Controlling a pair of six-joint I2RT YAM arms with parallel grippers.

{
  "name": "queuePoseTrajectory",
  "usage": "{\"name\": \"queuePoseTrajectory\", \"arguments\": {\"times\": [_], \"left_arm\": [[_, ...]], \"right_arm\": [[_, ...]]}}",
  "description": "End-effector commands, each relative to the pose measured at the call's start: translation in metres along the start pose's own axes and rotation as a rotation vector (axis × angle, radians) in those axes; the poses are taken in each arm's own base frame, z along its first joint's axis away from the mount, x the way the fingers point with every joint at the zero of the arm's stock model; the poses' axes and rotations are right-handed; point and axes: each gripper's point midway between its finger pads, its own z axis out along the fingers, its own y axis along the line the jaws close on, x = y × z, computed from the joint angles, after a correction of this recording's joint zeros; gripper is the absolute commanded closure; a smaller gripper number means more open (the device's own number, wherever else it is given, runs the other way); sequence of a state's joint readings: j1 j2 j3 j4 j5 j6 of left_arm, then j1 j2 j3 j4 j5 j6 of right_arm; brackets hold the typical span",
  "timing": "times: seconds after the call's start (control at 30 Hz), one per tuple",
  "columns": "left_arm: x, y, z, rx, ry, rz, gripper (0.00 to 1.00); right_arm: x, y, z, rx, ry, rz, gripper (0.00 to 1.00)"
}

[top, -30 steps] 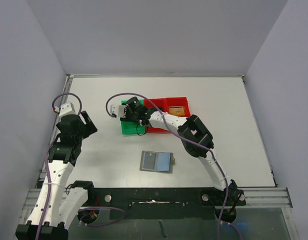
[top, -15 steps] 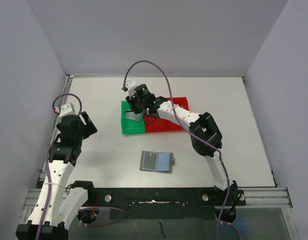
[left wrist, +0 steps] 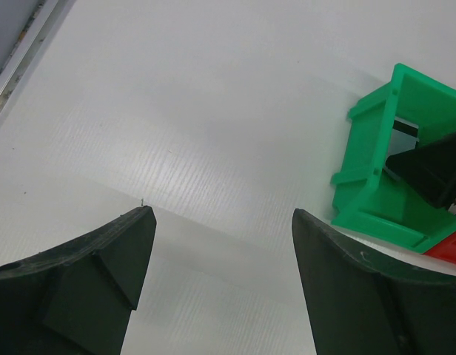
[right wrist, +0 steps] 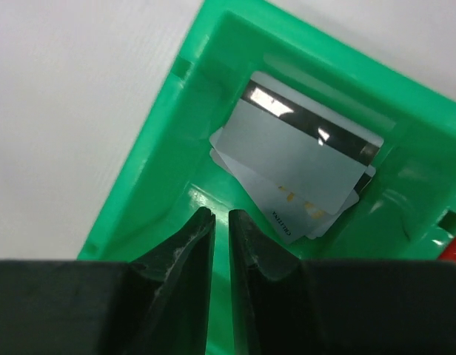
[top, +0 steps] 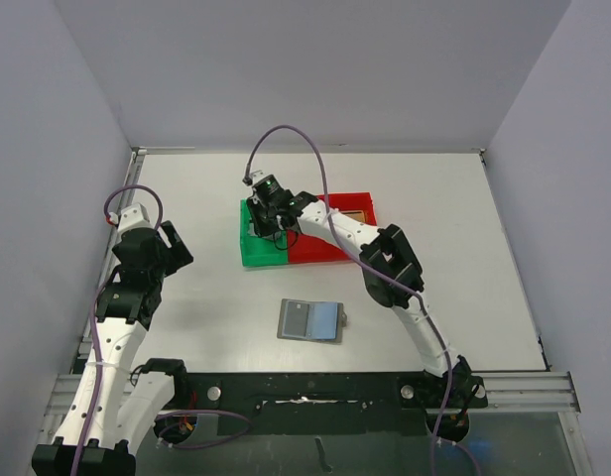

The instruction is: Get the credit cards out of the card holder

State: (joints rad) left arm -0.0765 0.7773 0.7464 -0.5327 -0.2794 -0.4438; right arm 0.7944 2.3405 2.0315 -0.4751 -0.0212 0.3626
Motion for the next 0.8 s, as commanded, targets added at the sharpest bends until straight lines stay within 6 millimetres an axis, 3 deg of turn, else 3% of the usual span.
{"name": "queuePoseTrajectory", "arguments": {"times": [0.0, 0.4, 0.77], "left_arm": [[-0.017, -0.008, 0.0, 0.032, -0.059, -0.023, 0.25], [-0.017, -0.008, 0.0, 0.036, -0.056, -0.021, 0.25], [-0.017, -0.008, 0.0, 0.035, -0.056, -0.021, 0.25]], "right_arm": [[0.001, 0.0, 0.002, 0.026, 0.017, 0.049, 0.84], [0.018, -0.01, 0.024, 0.105, 0.067, 0.03, 0.84], [0.018, -0.007, 0.017, 0.201, 0.05, -0.05, 0.84]]}}
